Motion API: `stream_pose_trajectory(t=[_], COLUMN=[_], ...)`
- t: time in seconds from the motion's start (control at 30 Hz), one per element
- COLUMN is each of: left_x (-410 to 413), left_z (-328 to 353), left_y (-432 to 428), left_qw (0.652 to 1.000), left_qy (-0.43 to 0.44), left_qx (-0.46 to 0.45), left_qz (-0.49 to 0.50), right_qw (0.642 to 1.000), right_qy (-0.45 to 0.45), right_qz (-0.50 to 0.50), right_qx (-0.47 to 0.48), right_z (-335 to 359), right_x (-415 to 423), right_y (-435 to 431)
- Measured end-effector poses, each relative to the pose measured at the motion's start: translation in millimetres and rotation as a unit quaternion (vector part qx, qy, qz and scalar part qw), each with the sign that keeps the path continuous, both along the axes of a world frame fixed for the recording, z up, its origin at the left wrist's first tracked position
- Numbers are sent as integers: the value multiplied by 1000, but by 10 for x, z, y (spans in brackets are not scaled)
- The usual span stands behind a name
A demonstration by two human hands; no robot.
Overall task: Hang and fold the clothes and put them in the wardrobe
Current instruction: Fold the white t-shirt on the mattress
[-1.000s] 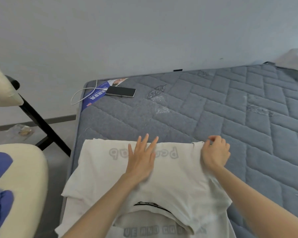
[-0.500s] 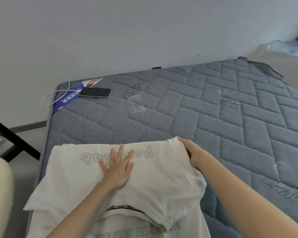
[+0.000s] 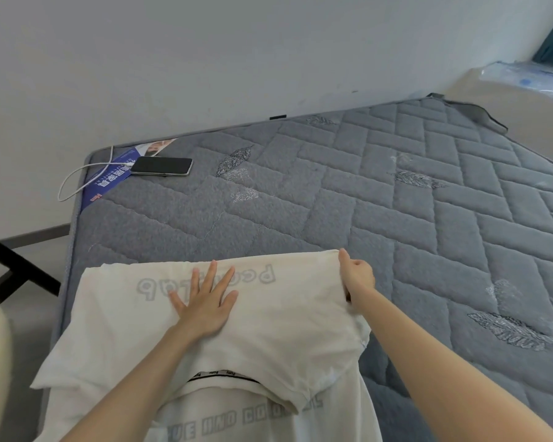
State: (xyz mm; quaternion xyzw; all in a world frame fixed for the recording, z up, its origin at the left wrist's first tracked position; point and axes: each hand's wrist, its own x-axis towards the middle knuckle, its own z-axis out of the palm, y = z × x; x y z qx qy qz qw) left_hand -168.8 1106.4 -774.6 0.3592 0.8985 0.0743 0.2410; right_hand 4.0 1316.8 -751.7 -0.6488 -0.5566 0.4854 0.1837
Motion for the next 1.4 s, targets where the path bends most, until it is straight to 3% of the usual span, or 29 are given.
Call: stream_pose_trajectory(t=[0.2, 0.3, 0.37, 0.43, 0.53, 0.6, 0.67, 0.8, 0.97, 1.1, 1.23, 1.33, 1.4], left_x=[243, 369, 420, 437, 420, 410, 403, 453, 560, 649, 703, 685, 634], left_z=[125, 164, 146, 119, 95, 104, 131, 288, 498, 595, 628, 595, 488], left_y=[-60, -238, -407, -585, -840, -1012, -1169, -1361, -1645, -1923, -2227, -2465, -2605], left_qw=[999, 999, 997, 995, 994, 996, 996, 997, 983, 966, 949, 940, 937], left_qy=[-33, -18, 5, 35, 63, 59, 55, 17, 49, 77, 156, 238, 284], left_qx=[23, 3, -16, -31, -51, -56, -51, -8, -7, -80, -129, -43, 7], left_qz=[-4, -50, -75, -88, -68, -44, -44, -76, -176, -232, -244, -240, -205], right_qw=[985, 964, 956, 959, 979, 975, 965, 905, 871, 861, 792, 725, 702], right_qy=[-70, -158, -162, -129, -76, -127, -175, -250, -165, -98, -111, -191, -226], right_qz=[155, 205, 224, 228, 187, 180, 167, 176, 293, 383, 548, 632, 651], right_qx=[-11, 58, 101, 107, 35, 32, 102, 296, 359, 321, 245, 196, 176], right_z=[123, 121, 134, 152, 108, 33, 10, 189, 345, 390, 407, 441, 459], right_x=[209, 319, 388, 434, 527, 624, 684, 638, 565, 622, 878, 1133, 1307], right_y=[-182, -312, -374, -403, -433, -520, -640, -862, -1222, -1616, -1944, -2094, -2148])
